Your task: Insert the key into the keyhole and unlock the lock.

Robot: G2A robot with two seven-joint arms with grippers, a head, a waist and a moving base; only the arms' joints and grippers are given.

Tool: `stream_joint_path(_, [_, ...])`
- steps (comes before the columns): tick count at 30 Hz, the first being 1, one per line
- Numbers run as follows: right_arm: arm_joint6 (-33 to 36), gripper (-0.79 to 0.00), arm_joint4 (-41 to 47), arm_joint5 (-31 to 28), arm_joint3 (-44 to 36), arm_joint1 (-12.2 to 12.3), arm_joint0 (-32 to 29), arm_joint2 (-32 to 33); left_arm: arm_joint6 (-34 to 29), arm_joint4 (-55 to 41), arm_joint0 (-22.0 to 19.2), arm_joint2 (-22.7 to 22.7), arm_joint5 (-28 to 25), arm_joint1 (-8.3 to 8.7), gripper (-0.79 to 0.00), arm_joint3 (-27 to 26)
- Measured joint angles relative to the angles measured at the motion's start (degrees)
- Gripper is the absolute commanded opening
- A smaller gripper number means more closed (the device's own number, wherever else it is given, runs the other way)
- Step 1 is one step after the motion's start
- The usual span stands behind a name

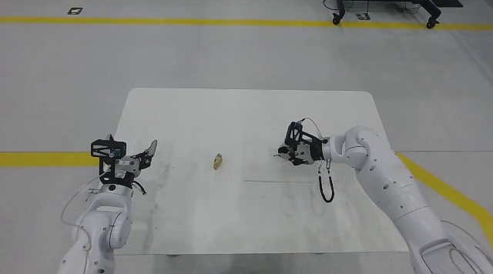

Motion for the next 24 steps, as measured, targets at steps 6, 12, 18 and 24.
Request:
stream_joint_path(6, [-8.6, -0.785, -0.3, -1.0, -4.7, 1.1, -2.3, 1.6, 0.0, 0.0, 0.0, 0.0, 0.0, 0.0, 0.0, 0.0])
stream_joint_path(12, [-14.2, -0.785, 3.3, -1.0, -14.5, 4.4, -8.7, 4.0, 0.0, 0.0, 0.0, 0.0, 0.0, 0.0, 0.0, 0.0])
stream_joint_path(18, [-15.3, -0.785, 4.4, -1.0, -15.5, 4.9, -9.7, 4.6, 0.0, 0.0, 0.0, 0.0, 0.0, 0.0, 0.0, 0.0])
stream_joint_path(24, [-15.6, -0.785, 4.7, -0.9, -15.7, 4.9, -9.9, 4.5, -0.1, -1.1, 0.1, 0.5, -1.0, -0.07, 0.0, -0.3])
